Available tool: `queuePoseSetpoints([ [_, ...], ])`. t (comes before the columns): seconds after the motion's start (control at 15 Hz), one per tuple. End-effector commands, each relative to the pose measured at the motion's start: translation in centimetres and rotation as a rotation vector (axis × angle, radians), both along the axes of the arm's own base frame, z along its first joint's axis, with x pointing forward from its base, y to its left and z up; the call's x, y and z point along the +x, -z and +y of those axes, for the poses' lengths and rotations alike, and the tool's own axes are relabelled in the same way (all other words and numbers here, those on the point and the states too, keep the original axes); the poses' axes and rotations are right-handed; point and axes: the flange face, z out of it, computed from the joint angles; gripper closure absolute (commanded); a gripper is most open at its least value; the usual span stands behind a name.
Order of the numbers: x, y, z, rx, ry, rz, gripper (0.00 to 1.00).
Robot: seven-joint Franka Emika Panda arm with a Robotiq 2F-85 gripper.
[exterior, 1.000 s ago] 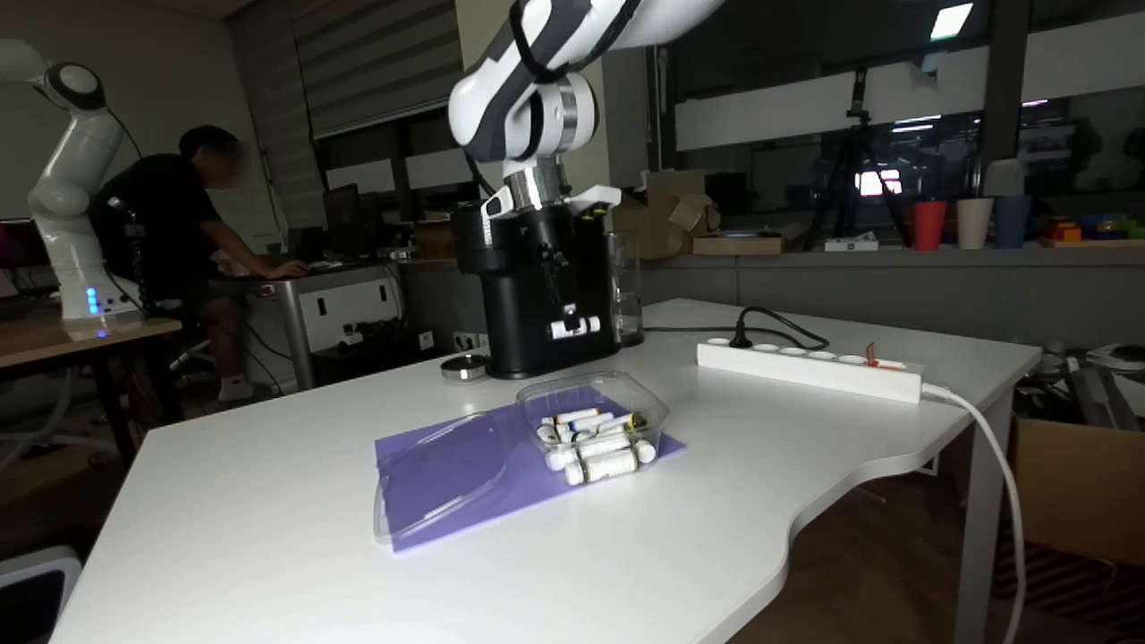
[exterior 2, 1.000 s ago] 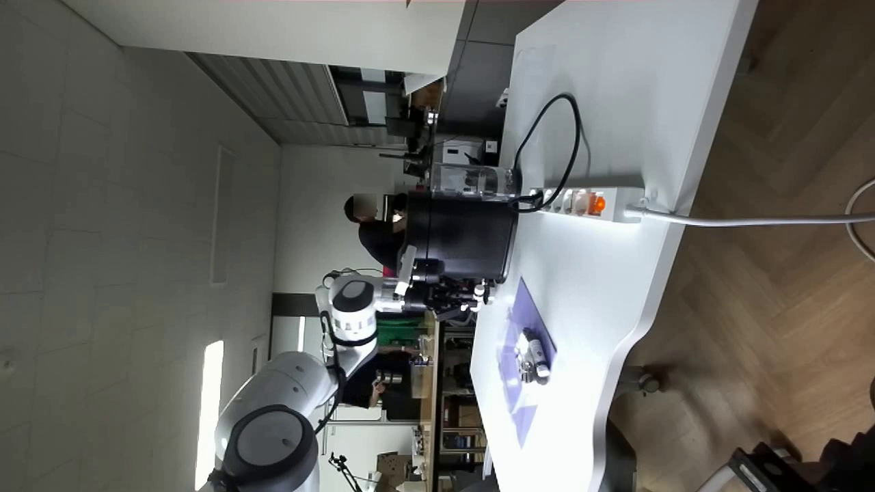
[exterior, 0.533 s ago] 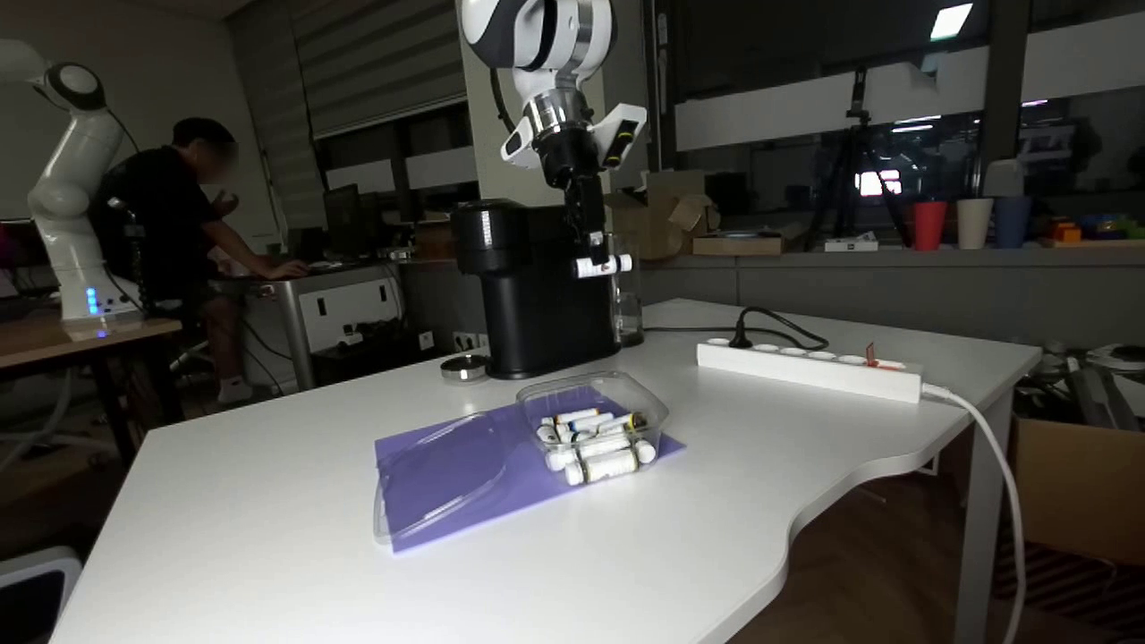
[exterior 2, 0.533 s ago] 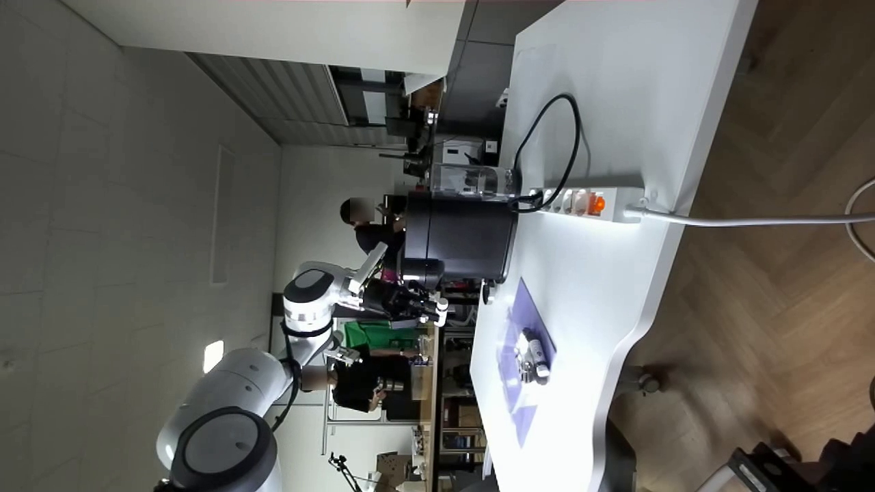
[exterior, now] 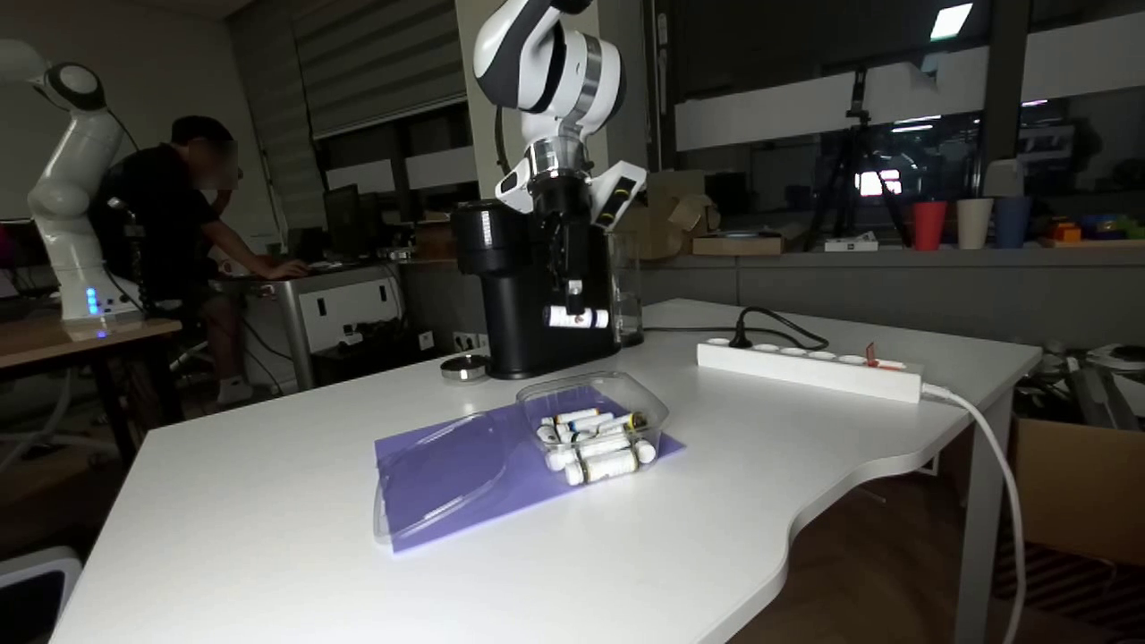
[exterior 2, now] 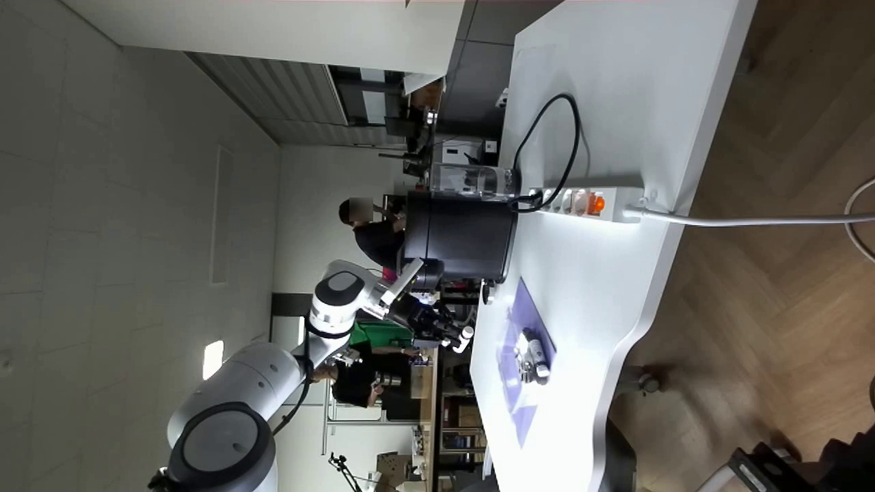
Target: Move the bottle from the table to the container
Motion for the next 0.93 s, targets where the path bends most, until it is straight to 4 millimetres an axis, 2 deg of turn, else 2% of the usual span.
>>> queuePoseSetpoints([
  [0.0,-1.3,2.2,1.6,0.044,-0.012,-0.013,0.93],
  [0.07,-1.8,3.0,2.1,0.045,-0.021,-0.004,0.93],
  [0.13,-2.3,3.4,2.6,0.049,-0.04,0.027,0.48],
  [0.2,-2.5,3.6,3.0,0.048,-0.048,0.029,0.48],
  [0.33,-2.4,2.4,2.8,0.004,-0.047,0.023,0.35],
  [0.6,-1.7,-1.5,1.7,-0.097,-0.051,0.014,0.08],
  [0.67,-1.7,1.1,2.2,-0.035,-0.066,0.015,0.26],
  [0.8,-1.7,-0.8,1.7,-0.059,-0.07,0.008,0.11],
  [0.87,-1.6,-1.1,1.6,-0.064,-0.07,0.005,0.08],
])
